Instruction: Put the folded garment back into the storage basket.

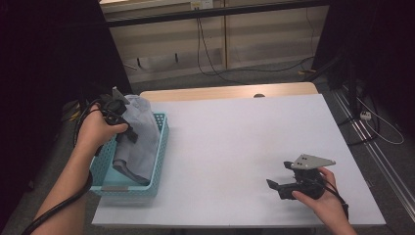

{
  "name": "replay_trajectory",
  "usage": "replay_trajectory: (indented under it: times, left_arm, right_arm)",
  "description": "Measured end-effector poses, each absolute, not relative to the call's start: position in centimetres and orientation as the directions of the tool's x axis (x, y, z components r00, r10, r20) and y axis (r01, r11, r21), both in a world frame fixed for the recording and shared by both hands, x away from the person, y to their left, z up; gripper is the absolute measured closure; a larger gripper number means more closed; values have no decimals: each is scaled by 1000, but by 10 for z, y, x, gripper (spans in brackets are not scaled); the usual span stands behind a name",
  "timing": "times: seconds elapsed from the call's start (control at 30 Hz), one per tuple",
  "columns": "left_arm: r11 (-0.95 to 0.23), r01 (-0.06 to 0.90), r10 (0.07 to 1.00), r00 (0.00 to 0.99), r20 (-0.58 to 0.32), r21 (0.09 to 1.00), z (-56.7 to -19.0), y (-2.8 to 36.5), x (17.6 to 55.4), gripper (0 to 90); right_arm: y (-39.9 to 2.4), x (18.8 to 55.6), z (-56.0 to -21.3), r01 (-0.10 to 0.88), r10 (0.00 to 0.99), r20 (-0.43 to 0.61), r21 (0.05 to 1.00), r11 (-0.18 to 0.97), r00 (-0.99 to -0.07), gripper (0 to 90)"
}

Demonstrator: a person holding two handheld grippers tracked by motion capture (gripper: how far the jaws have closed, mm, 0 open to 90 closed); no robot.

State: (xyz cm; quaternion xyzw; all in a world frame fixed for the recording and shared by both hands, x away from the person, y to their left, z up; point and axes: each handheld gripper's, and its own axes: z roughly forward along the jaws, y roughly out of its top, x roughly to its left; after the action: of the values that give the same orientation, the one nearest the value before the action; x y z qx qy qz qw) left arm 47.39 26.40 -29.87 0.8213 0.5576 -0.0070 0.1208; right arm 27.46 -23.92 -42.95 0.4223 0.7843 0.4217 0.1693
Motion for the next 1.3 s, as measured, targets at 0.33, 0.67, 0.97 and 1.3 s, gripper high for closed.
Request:
replay_trajectory:
  times: [0.33, 0.67, 0.97, 1.3]
  left_arm:
    - [-355, 917, 910, 384, -156, 183, -302, 265, 469, 730]
    - [-368, 914, 905, 394, -162, 169, -305, 267, 466, 730]
    - [-359, 917, 906, 387, -174, 173, -309, 267, 464, 730]
    - [-362, 914, 901, 394, -181, 183, -309, 268, 461, 730]
  right_arm:
    - [-238, 275, -430, 519, 804, 90, 804, 289, -588, 125]
    - [-238, 274, -429, 520, 805, 91, 804, 288, -586, 126]
    - [-236, 275, -430, 518, 801, 87, 803, 297, -593, 125]
    - [-236, 275, -430, 519, 802, 87, 802, 296, -591, 126]
